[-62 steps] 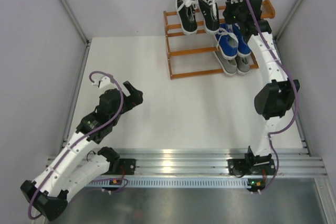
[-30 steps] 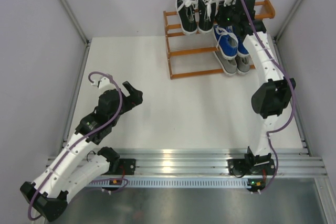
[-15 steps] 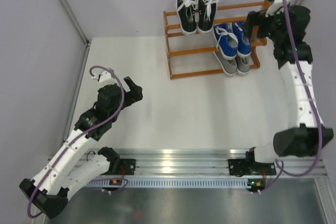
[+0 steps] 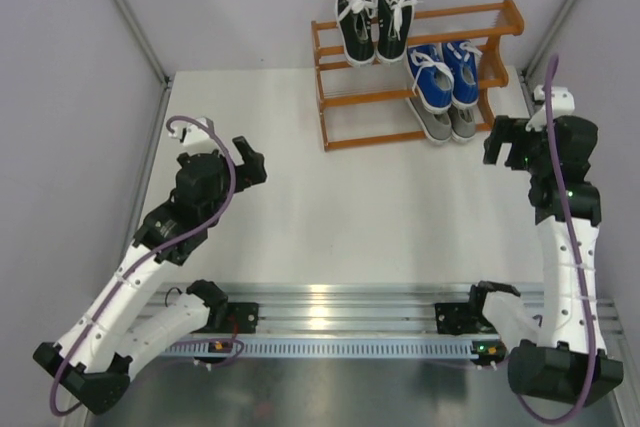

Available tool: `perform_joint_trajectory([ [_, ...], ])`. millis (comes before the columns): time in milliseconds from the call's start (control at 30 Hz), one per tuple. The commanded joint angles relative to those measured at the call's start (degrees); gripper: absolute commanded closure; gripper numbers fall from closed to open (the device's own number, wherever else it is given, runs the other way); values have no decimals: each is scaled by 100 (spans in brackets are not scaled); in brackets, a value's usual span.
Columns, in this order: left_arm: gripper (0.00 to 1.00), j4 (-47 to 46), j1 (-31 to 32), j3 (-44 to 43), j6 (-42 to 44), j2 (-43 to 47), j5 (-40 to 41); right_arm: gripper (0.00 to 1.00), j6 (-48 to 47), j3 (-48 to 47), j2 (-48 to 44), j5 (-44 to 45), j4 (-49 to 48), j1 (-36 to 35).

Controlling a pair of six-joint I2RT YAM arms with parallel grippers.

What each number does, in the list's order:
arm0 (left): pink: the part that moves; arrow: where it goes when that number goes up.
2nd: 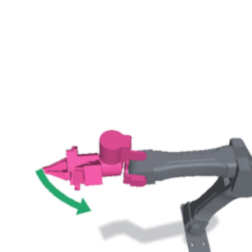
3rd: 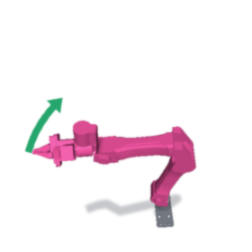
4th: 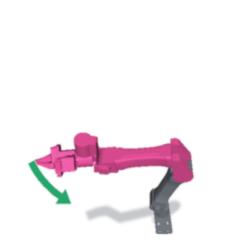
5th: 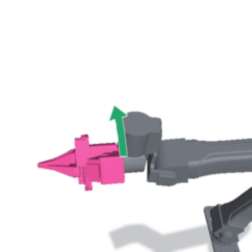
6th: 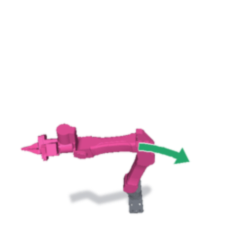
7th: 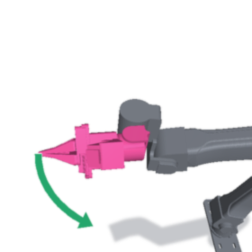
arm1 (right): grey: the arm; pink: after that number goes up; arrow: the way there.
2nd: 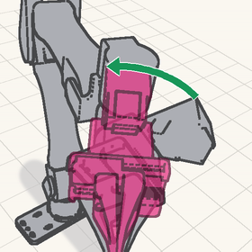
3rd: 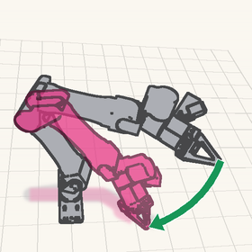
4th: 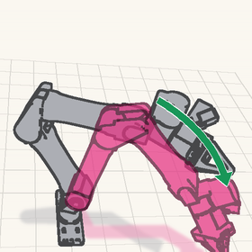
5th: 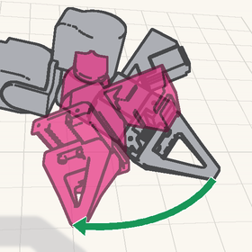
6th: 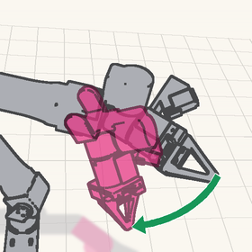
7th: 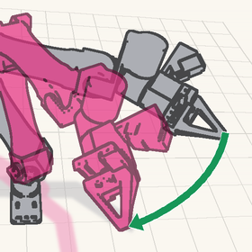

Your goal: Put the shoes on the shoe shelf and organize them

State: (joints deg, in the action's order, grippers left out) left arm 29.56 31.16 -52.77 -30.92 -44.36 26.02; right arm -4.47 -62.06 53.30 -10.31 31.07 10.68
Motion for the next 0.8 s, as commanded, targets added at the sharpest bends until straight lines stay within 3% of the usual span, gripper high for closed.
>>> perform_joint_trajectory([
  [0, 2, -144, -22, -233, 165, 216, 140, 1, 727, 308, -661, 1002, 197, 66],
  [33, 2, -109, -31, -233, 156, 243, 184, 1, 798, 396, -706, 1526, 293, 66],
  [200, 1, 102, -22, -216, 77, 393, 123, 1, 860, 519, -794, 2348, 628, 66],
  [767, 1, 269, -31, 48, -143, 780, 193, 1, 763, 994, -1023, 1777, 111, 66],
])
